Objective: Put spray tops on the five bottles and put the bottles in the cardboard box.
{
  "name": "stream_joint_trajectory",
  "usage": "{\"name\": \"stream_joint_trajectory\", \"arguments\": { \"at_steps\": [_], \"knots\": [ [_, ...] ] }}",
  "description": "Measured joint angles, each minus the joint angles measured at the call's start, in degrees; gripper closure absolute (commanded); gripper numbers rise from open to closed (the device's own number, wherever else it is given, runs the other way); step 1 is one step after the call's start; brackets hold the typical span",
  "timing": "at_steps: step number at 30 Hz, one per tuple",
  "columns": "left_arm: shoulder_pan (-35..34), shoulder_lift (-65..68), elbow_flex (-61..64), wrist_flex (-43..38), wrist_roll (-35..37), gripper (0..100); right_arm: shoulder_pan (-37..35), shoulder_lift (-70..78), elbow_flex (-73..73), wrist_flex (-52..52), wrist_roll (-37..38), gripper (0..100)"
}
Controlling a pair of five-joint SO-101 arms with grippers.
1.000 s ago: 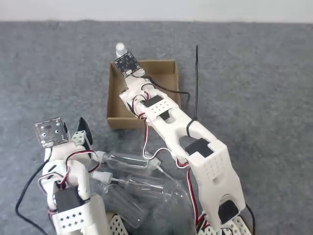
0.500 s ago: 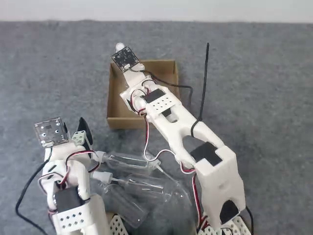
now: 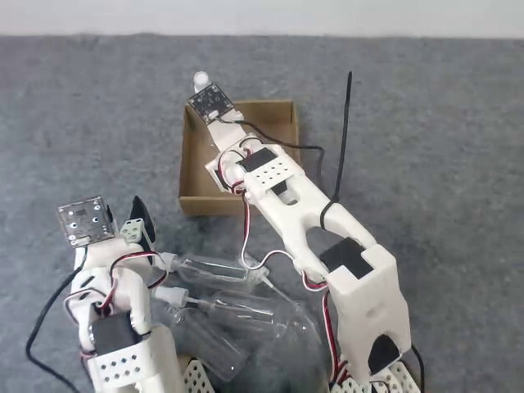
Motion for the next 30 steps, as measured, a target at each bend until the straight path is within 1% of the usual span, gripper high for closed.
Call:
{"name": "stream_joint_trajectory", "arguments": {
  "at_steps": [2, 9, 19, 25, 30],
  "knots": [
    [0.00, 0.00, 0.00, 0.00, 0.00, 84, 0.00, -0.70, 0.00, 0.26, 0.00, 84.2],
    [0.00, 0.00, 0.00, 0.00, 0.00, 84, 0.09, -7.38, 3.08, 3.34, 0.00, 84.6],
    [0.00, 0.00, 0.00, 0.00, 0.00, 84, 0.09, -16.09, 3.16, 13.19, 0.00, 84.6],
    [0.00, 0.00, 0.00, 0.00, 0.00, 84, 0.09, -17.49, 3.16, 15.12, 0.00, 84.6],
    [0.00, 0.00, 0.00, 0.00, 0.00, 84, 0.09, -18.73, 3.25, 20.04, 0.00, 84.5]
  ]
}}
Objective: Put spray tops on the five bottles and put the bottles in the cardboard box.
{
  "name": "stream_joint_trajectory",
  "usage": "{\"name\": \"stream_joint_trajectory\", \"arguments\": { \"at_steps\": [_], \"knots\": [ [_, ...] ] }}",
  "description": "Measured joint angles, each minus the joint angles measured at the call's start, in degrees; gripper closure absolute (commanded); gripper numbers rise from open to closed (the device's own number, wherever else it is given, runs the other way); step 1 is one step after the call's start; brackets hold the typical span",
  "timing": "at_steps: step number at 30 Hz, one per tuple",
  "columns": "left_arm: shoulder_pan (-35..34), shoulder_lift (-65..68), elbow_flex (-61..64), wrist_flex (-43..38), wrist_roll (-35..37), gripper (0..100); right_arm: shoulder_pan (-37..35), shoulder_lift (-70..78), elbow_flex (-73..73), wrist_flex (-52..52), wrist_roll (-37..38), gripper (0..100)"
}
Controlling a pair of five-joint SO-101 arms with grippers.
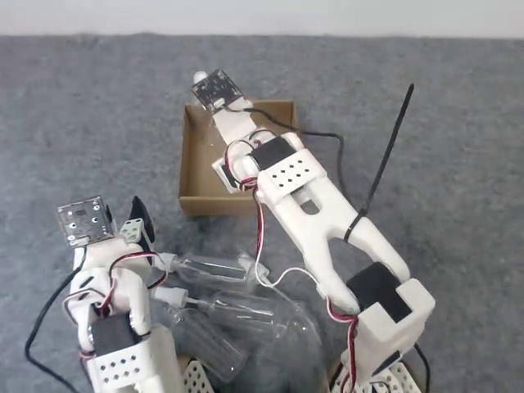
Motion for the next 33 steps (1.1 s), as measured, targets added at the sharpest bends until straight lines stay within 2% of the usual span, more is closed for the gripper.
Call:
{"name": "stream_joint_trajectory", "arguments": {
  "at_steps": [8, 21, 33],
  "knots": [
    [0.00, 0.00, 0.00, 0.00, 0.00, 84, 0.09, -11.60, -0.09, 10.02, 0.00, 84.3],
    [0.00, 0.00, 0.00, 0.00, 0.00, 84, -2.20, -18.02, -0.09, 23.38, 0.00, 84.3],
    [0.00, 0.00, 0.00, 0.00, 0.00, 84, -2.55, -23.03, -0.09, 39.56, -9.49, 84.3]
  ]
}}
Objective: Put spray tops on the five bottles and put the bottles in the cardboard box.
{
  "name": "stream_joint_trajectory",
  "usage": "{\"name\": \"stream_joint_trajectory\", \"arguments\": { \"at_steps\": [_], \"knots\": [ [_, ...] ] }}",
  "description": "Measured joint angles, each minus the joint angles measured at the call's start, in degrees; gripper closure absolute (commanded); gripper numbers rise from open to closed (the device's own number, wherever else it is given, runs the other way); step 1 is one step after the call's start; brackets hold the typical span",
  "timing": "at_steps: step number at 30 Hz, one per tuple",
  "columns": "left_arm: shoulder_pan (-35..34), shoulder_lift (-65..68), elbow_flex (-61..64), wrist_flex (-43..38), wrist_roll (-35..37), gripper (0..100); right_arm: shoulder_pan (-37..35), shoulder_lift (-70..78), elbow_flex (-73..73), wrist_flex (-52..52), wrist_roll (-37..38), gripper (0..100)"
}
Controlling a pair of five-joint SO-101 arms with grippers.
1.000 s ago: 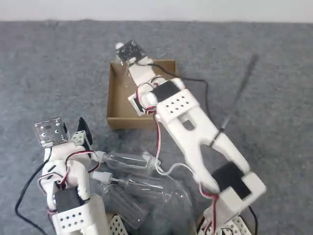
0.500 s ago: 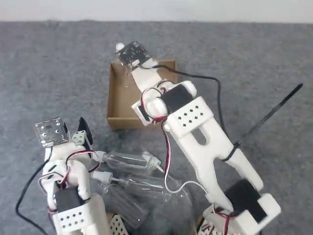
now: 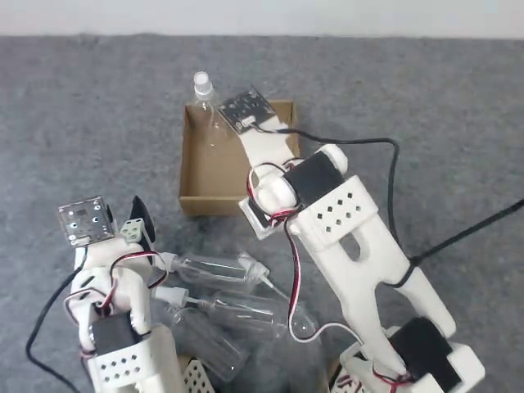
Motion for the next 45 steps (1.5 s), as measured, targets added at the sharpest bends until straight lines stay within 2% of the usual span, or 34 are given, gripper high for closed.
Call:
{"name": "stream_joint_trajectory", "arguments": {
  "at_steps": [8, 13, 28, 45],
  "knots": [
    [0.00, 0.09, 0.44, 0.00, 0.00, 84, 0.09, 0.00, 0.35, 4.04, -5.01, 84.3],
    [0.00, 0.09, 0.44, 0.00, 0.00, 84, 0.09, -0.26, 6.68, 4.04, -6.77, 84.6],
    [0.00, 0.09, 0.44, 0.00, 0.00, 84, -0.35, -0.44, 16.88, 4.04, -7.65, 84.7],
    [0.00, 0.09, 0.44, -1.14, 0.00, 84, -0.26, -18.99, 38.15, -0.26, -7.65, 84.3]
  ]
}}
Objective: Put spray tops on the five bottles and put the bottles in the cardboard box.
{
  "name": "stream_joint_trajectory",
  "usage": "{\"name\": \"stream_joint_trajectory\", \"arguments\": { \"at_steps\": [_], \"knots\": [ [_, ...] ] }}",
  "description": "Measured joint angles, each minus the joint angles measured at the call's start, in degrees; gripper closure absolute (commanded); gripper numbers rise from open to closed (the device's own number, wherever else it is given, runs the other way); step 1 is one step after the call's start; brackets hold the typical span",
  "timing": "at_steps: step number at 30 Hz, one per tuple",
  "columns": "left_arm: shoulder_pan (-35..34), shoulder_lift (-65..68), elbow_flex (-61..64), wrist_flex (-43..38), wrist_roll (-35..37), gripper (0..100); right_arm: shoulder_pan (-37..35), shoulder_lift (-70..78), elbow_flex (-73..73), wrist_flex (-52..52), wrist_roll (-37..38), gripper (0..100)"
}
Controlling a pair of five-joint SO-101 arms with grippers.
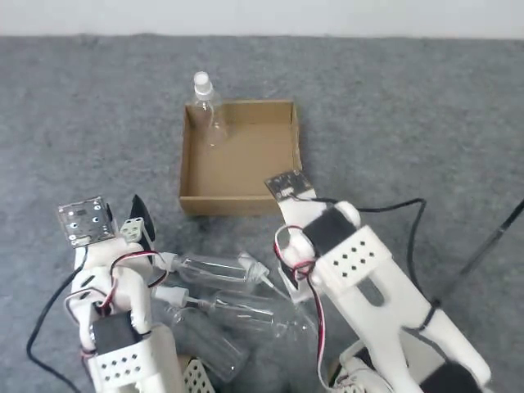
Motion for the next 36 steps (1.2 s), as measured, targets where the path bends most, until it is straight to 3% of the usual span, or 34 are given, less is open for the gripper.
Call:
{"name": "stream_joint_trajectory", "arguments": {
  "at_steps": [14, 21, 36],
  "knots": [
    [0.00, 0.00, 0.00, 0.00, 0.00, 84, -10.29, -10.02, 8.26, -1.14, -0.18, 84.3],
    [0.00, 0.00, 0.00, 0.00, 0.00, 84, -14.24, -10.20, 12.84, -5.80, -5.80, 84.3],
    [0.00, 0.00, 0.00, 0.00, 0.00, 84, -15.38, -10.29, 31.12, -29.71, -6.24, 84.3]
  ]
}}
